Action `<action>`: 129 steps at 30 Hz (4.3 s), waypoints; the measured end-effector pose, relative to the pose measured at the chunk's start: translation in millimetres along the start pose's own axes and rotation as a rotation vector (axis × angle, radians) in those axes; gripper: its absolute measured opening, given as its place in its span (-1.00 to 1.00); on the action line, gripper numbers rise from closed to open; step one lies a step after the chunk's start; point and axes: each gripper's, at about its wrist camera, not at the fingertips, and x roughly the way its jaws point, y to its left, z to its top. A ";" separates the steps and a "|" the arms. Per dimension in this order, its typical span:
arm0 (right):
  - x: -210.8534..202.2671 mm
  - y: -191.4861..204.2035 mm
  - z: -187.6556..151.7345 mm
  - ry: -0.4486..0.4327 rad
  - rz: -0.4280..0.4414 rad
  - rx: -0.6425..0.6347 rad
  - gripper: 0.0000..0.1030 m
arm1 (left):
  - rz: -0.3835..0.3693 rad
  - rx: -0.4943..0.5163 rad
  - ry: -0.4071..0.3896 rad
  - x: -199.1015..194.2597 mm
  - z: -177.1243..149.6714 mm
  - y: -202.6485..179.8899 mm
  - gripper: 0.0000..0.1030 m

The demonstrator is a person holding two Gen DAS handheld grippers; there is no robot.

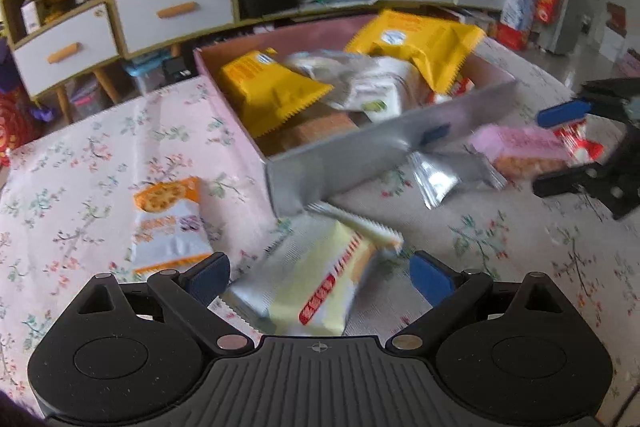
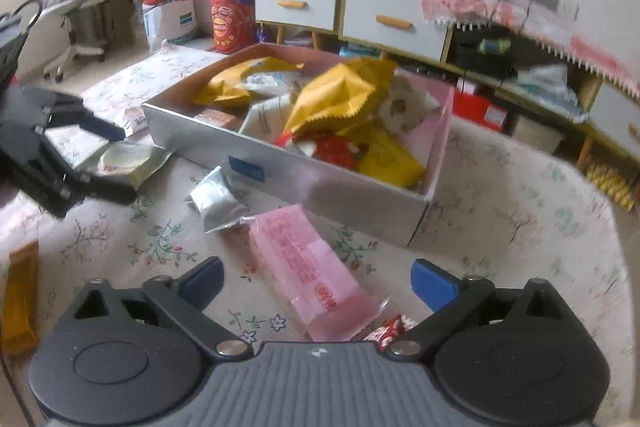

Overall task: Organize snacks
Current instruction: 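Grasp the cream packet with red text with left gripper while right grasps the pink packet, then carry both packets into the pink box and open both grippers, then withdraw both tools from the box back to the snack pile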

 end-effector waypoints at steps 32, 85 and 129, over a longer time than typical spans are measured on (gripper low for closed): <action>4.7 28.4 -1.3 0.020 -0.032 0.102 0.06 | 0.070 -0.111 -0.032 -5.8 -1.5 -31.5 0.14; 14.8 -46.1 66.3 -0.130 -0.049 0.636 -0.68 | 0.008 -0.408 -0.170 52.9 134.7 -10.7 -0.15; -50.0 -44.9 59.9 -0.159 -0.058 0.711 0.50 | 0.036 -0.300 -0.131 -24.2 103.5 -28.2 0.82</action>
